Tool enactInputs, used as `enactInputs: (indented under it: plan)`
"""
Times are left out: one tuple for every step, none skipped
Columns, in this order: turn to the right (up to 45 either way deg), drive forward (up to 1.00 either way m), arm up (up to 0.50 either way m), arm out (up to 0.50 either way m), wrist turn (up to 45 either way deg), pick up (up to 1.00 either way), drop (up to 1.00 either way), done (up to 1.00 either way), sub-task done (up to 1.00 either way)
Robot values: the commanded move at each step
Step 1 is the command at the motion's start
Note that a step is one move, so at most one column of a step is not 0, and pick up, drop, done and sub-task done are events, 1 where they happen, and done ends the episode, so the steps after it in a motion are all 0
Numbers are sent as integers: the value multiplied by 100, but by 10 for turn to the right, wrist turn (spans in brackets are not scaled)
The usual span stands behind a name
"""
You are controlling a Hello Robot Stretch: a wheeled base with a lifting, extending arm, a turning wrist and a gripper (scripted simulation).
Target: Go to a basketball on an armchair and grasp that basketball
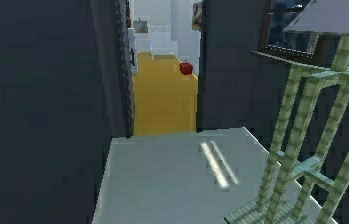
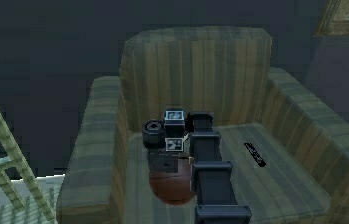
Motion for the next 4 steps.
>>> enactInputs:
  plan:
    - [0, 0, -30, 0, 0, 0, 0, 0, 0]
    - [0, 0, 0, 0, 0, 100, 0, 0, 0]
    - [0, 0, 10, 0, 0, 0, 0, 0, 0]
    - [0, 0, 0, 0, 0, 0, 0, 100, 0]
